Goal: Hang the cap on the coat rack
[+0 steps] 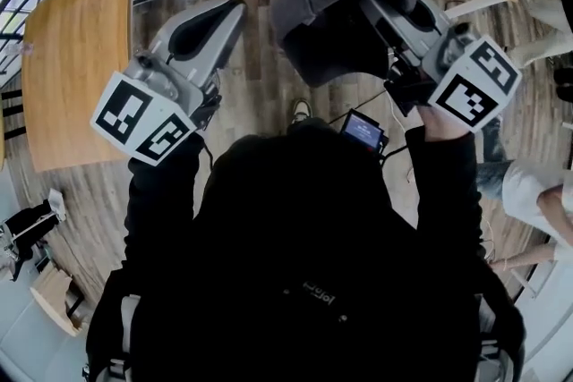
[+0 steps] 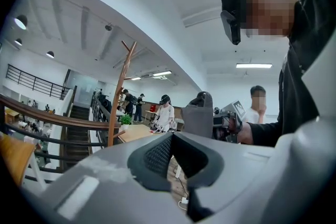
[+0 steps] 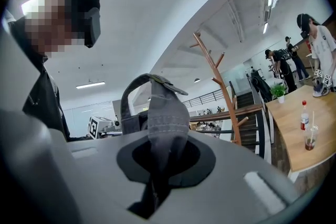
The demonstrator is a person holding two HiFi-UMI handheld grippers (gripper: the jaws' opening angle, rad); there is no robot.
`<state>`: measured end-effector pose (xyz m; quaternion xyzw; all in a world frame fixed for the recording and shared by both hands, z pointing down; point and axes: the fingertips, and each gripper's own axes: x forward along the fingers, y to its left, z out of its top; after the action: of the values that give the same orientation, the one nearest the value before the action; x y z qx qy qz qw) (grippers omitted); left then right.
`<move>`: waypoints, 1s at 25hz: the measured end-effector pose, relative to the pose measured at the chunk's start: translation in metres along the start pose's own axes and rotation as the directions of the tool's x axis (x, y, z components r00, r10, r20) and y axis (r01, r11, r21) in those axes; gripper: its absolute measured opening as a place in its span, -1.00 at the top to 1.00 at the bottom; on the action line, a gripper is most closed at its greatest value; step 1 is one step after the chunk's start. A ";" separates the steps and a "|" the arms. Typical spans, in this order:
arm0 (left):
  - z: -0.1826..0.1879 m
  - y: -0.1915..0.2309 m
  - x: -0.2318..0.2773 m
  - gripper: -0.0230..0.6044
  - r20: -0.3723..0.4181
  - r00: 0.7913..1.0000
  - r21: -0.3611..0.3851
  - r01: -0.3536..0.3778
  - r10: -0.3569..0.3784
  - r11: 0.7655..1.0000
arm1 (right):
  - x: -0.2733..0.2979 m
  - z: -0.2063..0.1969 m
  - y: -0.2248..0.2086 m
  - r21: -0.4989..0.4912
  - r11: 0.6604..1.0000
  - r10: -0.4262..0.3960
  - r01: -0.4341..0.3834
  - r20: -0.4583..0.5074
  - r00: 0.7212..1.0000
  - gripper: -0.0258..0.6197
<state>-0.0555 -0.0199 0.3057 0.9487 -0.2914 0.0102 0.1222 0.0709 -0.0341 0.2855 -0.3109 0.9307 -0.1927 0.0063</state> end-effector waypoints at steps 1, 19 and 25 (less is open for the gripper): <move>0.004 0.000 -0.003 0.92 0.000 1.000 -0.002 -0.005 0.005 1.000 | 0.001 0.003 0.003 0.003 1.000 0.006 -0.006 0.002 1.000 0.84; -0.004 -0.001 0.013 0.92 -0.021 0.999 -0.019 -0.033 0.033 0.999 | -0.008 0.000 -0.002 0.030 0.999 0.014 -0.015 0.025 1.000 0.84; 0.013 0.011 0.019 0.92 0.009 1.000 0.023 -0.020 0.020 1.000 | 0.001 0.001 0.002 -0.035 0.999 -0.018 0.017 -0.012 1.000 0.84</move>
<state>-0.0469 -0.0422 0.2973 0.9471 -0.3014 0.0107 0.1100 0.0688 -0.0332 0.2843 -0.3178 0.9312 -0.1786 -0.0066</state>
